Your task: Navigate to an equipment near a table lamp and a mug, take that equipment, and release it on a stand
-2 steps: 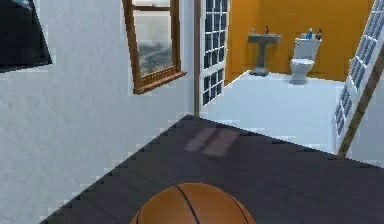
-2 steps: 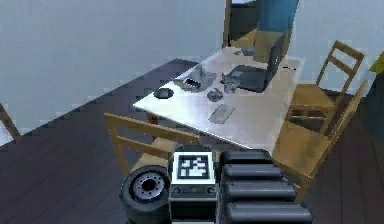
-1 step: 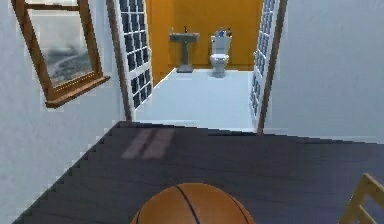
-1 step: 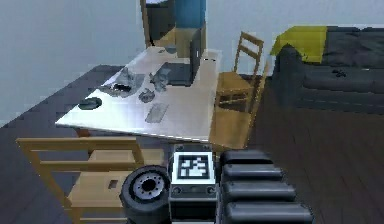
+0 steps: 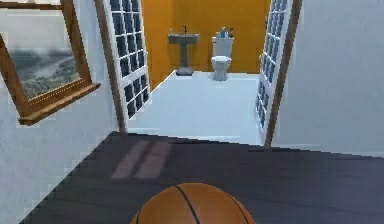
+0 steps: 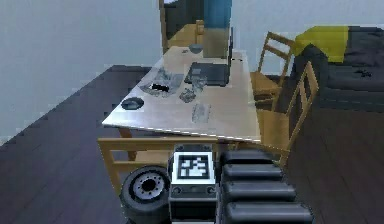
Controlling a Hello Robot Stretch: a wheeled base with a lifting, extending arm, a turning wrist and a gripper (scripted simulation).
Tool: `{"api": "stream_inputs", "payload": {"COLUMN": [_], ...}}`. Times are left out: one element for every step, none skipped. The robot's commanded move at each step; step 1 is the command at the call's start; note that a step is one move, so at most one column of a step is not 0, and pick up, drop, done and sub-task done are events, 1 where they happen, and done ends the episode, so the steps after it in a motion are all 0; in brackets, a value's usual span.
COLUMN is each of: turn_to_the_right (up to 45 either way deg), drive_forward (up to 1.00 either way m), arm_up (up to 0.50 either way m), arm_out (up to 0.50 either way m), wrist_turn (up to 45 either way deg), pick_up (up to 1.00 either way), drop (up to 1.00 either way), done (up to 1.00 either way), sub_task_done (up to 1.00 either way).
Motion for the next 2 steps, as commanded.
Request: {"api": "stream_inputs", "payload": {"turn_to_the_right": [6.0,0.0], "drive_forward": [0.0,1.0], "arm_up": [0.0,0.0], "arm_out": [0.0,0.0], "wrist_turn": [0.0,0.0], "pick_up": [0.0,0.0], "drop": [0.0,0.0], "done": [0.0,0.0], "sub_task_done": [0.0,0.0]}}
